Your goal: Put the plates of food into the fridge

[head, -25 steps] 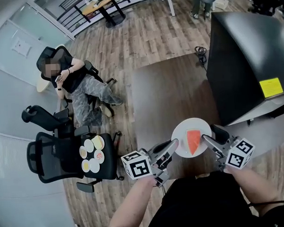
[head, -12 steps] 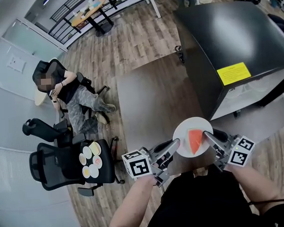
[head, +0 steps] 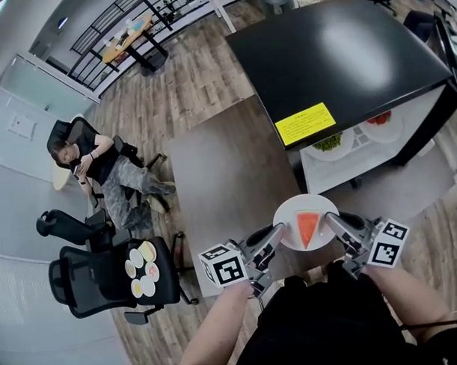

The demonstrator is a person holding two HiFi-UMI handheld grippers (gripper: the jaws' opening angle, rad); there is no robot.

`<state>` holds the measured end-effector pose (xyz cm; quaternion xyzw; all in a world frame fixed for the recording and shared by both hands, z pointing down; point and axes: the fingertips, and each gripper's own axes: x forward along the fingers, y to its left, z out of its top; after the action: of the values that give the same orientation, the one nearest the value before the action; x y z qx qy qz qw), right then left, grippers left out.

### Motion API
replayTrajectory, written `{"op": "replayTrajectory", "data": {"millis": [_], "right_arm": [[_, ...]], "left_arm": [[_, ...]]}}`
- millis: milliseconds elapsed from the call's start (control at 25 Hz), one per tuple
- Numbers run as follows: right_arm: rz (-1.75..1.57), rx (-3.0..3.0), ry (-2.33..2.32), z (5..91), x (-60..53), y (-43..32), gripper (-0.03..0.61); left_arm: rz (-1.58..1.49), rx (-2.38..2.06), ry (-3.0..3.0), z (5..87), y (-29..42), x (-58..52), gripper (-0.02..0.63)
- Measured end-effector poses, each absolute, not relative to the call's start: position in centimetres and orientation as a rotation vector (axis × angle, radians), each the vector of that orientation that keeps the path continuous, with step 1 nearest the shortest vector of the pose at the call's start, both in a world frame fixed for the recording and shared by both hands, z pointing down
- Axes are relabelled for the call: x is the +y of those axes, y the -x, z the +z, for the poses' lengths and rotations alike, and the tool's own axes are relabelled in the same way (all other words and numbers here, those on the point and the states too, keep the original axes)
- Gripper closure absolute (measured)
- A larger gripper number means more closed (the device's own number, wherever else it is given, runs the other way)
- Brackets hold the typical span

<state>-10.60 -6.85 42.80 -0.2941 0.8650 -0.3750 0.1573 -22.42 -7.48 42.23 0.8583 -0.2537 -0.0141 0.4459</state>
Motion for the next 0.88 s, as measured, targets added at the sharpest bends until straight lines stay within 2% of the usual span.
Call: {"op": "replayTrajectory", "data": {"millis": [560, 720, 880], "right_arm": [[-1.088, 2.424, 0.827, 42.3, -6.8, 3.1, 0.561], [-1.122, 2.381, 0.816, 42.8, -7.6, 0.6, 0.561], [-1.154, 2.360, 0.821, 43.6, -8.1, -0.7, 0.561]], "left_arm": [[0.015, -0.795, -2.387, 42.0, 15.4, -7.6, 0.574], [-0.093, -0.879, -2.352, 41.2, 15.6, -8.2, 0.574], [-0.076, -1.001, -2.324, 41.6, 17.6, -8.6, 0.574]]}}
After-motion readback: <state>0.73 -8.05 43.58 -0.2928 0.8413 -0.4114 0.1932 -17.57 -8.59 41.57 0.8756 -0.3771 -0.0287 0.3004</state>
